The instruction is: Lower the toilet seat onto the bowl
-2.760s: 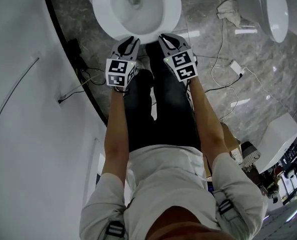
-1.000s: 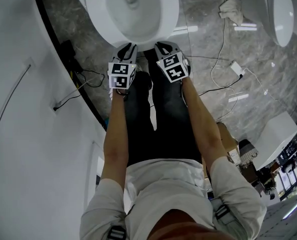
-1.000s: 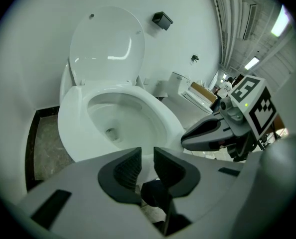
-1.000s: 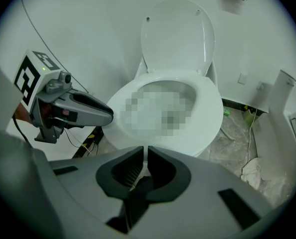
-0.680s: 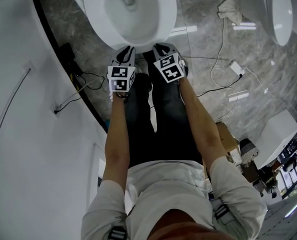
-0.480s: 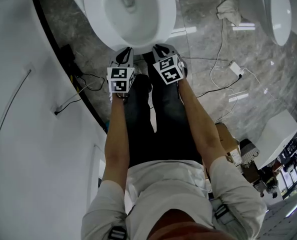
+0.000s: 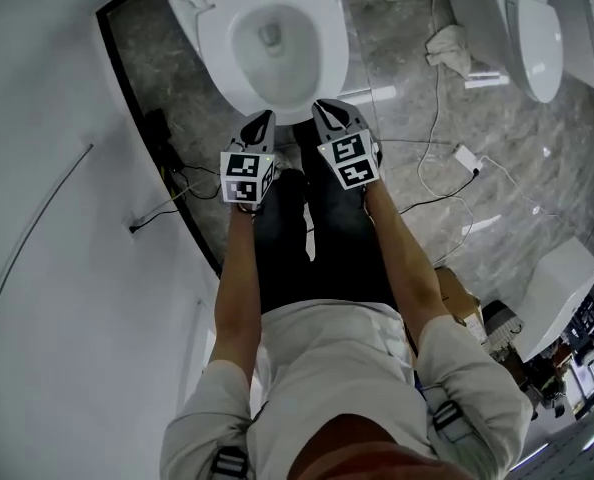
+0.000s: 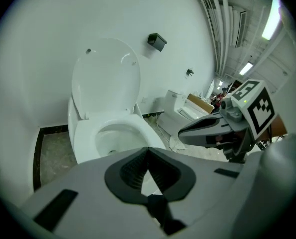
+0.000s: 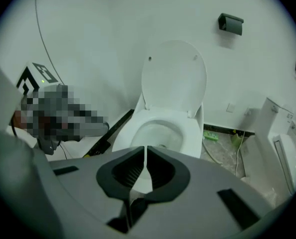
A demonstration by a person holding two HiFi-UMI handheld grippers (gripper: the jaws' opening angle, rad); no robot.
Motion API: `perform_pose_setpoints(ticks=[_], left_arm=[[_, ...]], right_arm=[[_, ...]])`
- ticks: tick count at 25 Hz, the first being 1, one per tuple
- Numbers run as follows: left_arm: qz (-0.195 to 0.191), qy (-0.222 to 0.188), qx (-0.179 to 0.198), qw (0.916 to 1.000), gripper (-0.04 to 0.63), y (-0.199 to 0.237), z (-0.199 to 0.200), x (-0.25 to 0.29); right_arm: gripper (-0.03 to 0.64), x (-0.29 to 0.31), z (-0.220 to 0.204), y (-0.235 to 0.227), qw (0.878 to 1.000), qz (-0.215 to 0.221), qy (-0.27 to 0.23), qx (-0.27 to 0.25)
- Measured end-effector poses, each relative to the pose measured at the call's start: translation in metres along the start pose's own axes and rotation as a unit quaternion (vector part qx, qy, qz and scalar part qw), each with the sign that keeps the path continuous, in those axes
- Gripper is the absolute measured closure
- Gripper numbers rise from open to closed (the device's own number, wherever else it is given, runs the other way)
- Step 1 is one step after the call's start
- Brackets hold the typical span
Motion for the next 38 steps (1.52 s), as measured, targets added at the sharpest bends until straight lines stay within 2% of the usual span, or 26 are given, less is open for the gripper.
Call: perform_pose_setpoints(ticks=[3, 9, 12, 15, 26, 38], left_arm=[[-0.006, -0.027, -0.002, 0.9996, 0.572, -0.006, 0.037, -0.022], [-0.015, -0.075, 0.042, 0.9962, 0.572, -0.029, 0.117, -0.077], [-0.014, -0.087, 0.052, 0.9947, 0.572, -0.046, 0.165, -0.089], [-0.019, -0.102, 0.062, 0.9927, 0.572, -0.058, 0.191, -0.112], [-0.009, -0.138, 0.077, 0.9874, 0.572, -0.077, 0.213, -0.185], [0.013, -0.165, 0.070, 0.9837, 0.572, -0.079, 0.223, -0.216]], right_arm=[[0.592, -0.029, 0.037, 0.003, 0.999, -0.001, -0.035, -0.004], [0.595, -0.101, 0.105, 0.014, 0.995, -0.006, -0.102, -0.017], [0.595, -0.136, 0.138, -0.001, 0.992, -0.004, -0.121, -0.025], [0.595, -0.166, 0.156, 0.004, 0.989, -0.008, -0.141, -0.038], [0.595, -0.228, 0.173, 0.033, 0.986, -0.021, -0.158, -0.047], [0.595, -0.254, 0.183, 0.041, 0.984, -0.024, -0.171, -0.049]])
Point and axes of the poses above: the fingertips, and each gripper's own axes: x forward along the fingers, y to its left, z out of its top, the point moved 9 cm from there along -x, backward along the fingers, and after that the axes turned 6 degrees about z, right-handed, at the moved point
